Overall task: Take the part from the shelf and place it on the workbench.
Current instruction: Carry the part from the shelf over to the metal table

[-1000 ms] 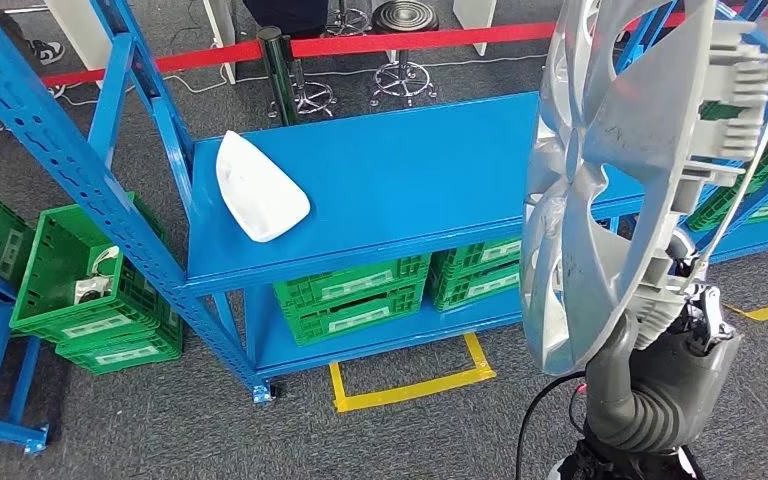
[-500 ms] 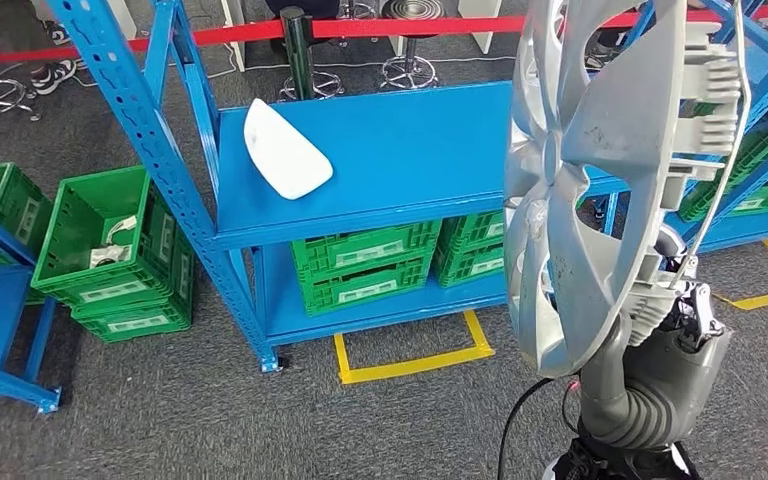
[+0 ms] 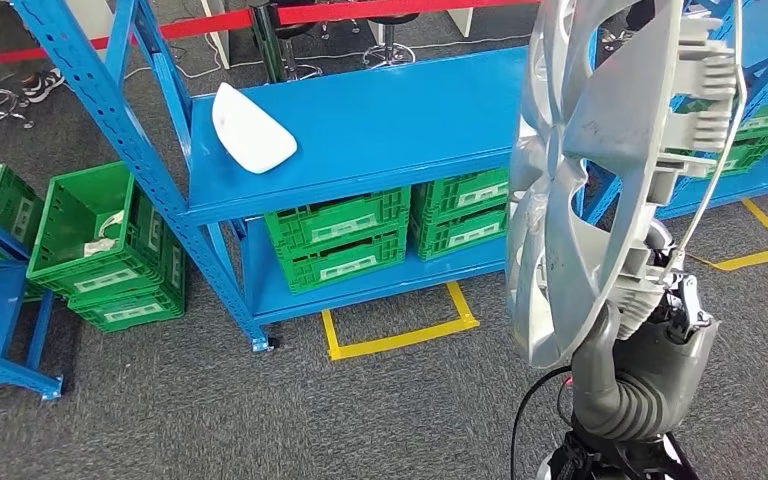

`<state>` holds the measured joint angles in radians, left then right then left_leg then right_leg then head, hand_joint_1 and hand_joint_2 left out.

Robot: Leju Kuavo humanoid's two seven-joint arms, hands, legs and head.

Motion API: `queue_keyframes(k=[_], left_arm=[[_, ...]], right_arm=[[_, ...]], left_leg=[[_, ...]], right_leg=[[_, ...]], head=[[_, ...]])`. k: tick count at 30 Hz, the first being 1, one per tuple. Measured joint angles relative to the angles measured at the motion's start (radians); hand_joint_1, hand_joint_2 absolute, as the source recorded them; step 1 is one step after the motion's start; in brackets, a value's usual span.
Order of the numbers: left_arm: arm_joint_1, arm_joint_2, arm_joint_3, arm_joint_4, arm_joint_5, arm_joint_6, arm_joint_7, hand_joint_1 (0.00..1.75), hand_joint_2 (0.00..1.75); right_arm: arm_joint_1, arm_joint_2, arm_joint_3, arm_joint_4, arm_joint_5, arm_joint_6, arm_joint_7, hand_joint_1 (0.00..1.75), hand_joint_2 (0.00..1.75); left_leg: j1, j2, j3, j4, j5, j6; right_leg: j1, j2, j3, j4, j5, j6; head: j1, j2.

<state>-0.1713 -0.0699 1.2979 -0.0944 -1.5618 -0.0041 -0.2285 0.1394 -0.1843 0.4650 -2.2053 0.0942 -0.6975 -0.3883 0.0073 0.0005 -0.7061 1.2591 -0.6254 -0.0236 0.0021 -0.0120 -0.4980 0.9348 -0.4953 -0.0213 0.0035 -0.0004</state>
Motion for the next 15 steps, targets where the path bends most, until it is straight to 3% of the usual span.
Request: queue_keyframes(k=[2,4,6,7,12,14,15], left_arm=[[0.0,0.0,0.0,0.0,0.0,0.0,0.0,0.0,1.75],[-0.001,0.002,0.0,0.0,0.0,0.001,0.0,0.0,1.75],[-0.003,0.004,0.0,0.0,-0.002,0.001,0.0,0.0,1.75],[-0.003,0.005,0.0,0.0,-0.002,0.001,0.0,0.0,1.75],[-0.003,0.006,0.0,-0.001,-0.002,0.001,0.0,0.0,1.75],[-0.003,0.003,0.0,0.0,-0.004,0.004,0.002,0.0,1.75],[-0.003,-0.001,0.0,0.001,-0.005,0.007,0.003,0.0,1.75]], right_arm=[[0.0,0.0,0.0,0.0,0.0,0.0,0.0,1.75,1.75],[0.001,0.0,0.0,0.0,-0.001,0.0,0.0,1.75,1.75],[0.001,0.0,0.0,0.0,-0.003,0.0,0.0,1.75,1.75],[0.001,0.0,0.0,0.0,-0.004,0.0,0.0,1.75,1.75],[0.001,0.0,0.0,0.0,-0.004,0.0,0.0,1.75,1.75],[0.005,0.0,-0.002,0.0,-0.01,0.0,-0.001,1.75,1.75],[0.012,-0.002,-0.007,0.0,-0.018,-0.001,-0.005,1.75,1.75]], left_leg=[[-0.002,-0.001,0.031,0.023,0.032,0.005],[-0.009,-0.003,0.127,-0.084,0.079,0.024],[-0.019,-0.005,0.212,-0.198,0.08,0.045],[-0.023,-0.006,0.231,-0.225,0.073,0.051],[-0.024,-0.005,0.238,-0.237,0.069,0.053],[-0.024,-0.005,0.246,-0.276,0.073,0.057],[-0.021,-0.005,0.232,-0.296,0.092,0.06]], right_leg=[[0.006,-0.001,-0.038,0.015,0.017,-0.001],[0.01,-0.001,-0.068,0.031,0.029,0.0],[0.013,-0.002,-0.084,0.041,0.036,0.002],[0.013,-0.003,-0.087,0.044,0.038,0.003],[0.015,-0.003,-0.088,0.045,0.038,0.004],[0.013,-0.004,-0.097,0.045,0.054,0.014],[0.006,-0.001,-0.12,0.117,0.005,0.03]], head=[[-0.002,0.0],[-0.002,0.0],[-0.001,0.0],[0.0,0.0],[0.0,0.0],[-0.002,0.0],[-0.001,0.0]])
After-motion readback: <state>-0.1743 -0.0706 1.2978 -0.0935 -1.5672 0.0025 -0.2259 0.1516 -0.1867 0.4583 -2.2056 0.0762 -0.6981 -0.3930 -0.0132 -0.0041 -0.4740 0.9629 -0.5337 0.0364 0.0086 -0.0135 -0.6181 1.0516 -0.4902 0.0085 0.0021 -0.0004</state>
